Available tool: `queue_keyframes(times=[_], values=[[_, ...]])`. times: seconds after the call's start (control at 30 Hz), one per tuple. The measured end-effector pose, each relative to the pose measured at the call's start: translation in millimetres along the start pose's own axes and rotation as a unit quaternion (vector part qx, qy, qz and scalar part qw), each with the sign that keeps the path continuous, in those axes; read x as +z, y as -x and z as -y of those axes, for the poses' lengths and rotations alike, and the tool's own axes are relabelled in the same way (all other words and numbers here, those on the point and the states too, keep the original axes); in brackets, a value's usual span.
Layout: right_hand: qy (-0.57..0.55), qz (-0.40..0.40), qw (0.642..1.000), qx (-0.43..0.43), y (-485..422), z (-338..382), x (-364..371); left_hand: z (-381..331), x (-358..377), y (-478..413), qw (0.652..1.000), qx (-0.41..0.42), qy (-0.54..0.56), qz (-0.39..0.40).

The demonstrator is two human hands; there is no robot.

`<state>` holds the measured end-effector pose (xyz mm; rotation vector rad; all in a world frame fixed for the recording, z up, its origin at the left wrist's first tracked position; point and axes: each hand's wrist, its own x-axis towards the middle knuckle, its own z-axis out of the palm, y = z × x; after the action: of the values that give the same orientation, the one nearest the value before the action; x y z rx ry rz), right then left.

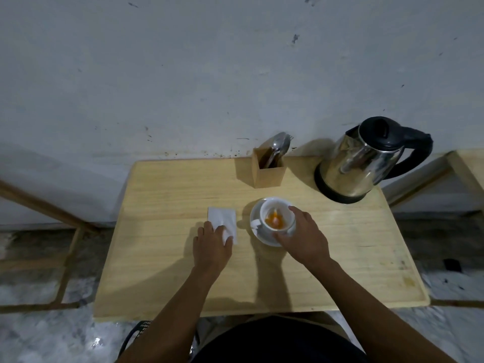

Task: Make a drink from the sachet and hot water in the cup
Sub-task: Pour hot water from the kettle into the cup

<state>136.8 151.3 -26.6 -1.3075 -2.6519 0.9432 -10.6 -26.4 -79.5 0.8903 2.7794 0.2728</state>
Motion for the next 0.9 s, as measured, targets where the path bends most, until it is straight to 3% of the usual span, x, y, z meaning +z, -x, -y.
queue_keyframes(times=[0.2,0.37,0.5,0.67,0.8,0.9], values=[[-0.142,-0.003,0.990,-0.022,-1,-19,-24,-47,-28,1,0.963,0.022,0.270,-0.007],[-0.238,-0.107,0.965,-0.011,-6,-50,-66,-92,-30,2,0.945,-0.009,0.327,0.019],[-0.226,-0.145,0.963,-0.010,-18,-77,-110,-108,-20,-7,0.930,-0.085,0.358,0.025],[-0.187,-0.196,0.963,0.003,-45,-111,-169,-132,-9,-11,0.914,-0.180,0.355,-0.075],[-0.174,-0.277,0.945,-0.034,-71,-122,-206,-142,-3,-13,0.900,-0.237,0.346,-0.122],[-0.177,-0.268,0.946,-0.035,-101,-131,-228,-149,0,-17,0.899,-0.258,0.324,-0.143]])
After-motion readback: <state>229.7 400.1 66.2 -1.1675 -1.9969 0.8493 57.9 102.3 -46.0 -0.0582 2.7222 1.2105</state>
